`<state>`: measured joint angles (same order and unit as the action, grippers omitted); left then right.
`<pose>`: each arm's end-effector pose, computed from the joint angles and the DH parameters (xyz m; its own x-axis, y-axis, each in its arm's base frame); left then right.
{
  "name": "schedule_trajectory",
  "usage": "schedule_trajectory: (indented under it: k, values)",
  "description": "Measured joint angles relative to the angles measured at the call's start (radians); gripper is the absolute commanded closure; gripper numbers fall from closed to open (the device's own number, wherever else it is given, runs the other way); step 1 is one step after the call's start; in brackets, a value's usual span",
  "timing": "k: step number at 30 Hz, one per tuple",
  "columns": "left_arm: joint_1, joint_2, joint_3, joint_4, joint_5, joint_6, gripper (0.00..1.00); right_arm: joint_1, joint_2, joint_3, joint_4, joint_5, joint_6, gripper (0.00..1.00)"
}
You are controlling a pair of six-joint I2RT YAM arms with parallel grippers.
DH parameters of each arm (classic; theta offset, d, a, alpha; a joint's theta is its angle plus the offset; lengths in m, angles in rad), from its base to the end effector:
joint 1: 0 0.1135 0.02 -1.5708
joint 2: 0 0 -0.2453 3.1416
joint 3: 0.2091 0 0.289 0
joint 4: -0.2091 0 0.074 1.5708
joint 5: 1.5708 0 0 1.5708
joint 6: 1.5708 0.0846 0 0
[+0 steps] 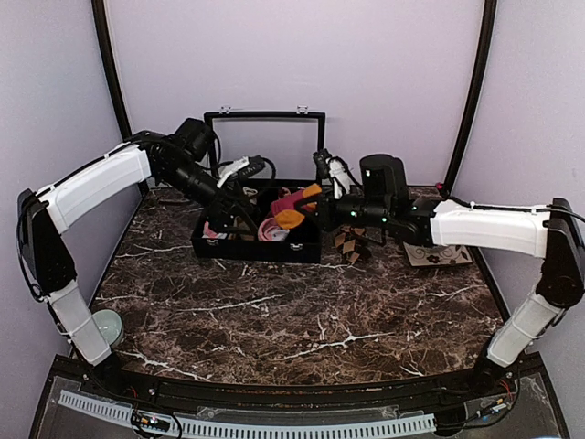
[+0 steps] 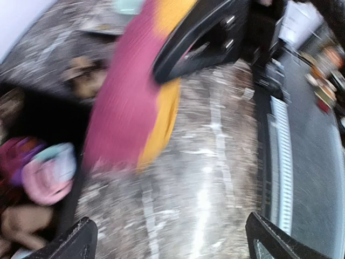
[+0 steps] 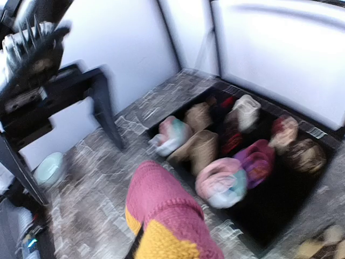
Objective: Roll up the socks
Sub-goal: Place the sock in the storage box.
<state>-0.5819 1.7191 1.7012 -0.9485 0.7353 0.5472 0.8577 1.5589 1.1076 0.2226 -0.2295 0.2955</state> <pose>0.3177 -0.2770 0.2985 -0.2093 0.5996 -0.7725 0.9777 0.1149 -0.1757 0.2798 0.3529 0.2540 -0.3986 -0.0273 -0.9167 -0.8001 0.4990 0.3330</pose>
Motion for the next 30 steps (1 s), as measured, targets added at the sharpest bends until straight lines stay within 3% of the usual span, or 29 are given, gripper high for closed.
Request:
schedule_trajectory:
  k: [5, 9, 19, 30]
  values:
    - [0.24, 0.024, -0.017, 0.09, -0.04, -0.064, 0.01, -0.156, 0.174, 0.241, -0.201, 0.096, -0.112, 1.0]
    - [0.343, 0.024, -0.107, 0.122, -0.037, -0.086, 0.01, -0.201, 0.341, 0.395, -0.332, 0.15, -0.192, 1.0]
    - [0.405, 0.024, -0.24, 0.134, -0.012, -0.084, 0.01, -0.203, 0.647, 0.674, -0.535, 0.215, -0.326, 1.0]
    - [0.407, 0.024, -0.28, 0.159, 0.016, -0.084, 0.01, -0.203, 0.663, 0.699, -0.553, 0.283, -0.398, 1.0]
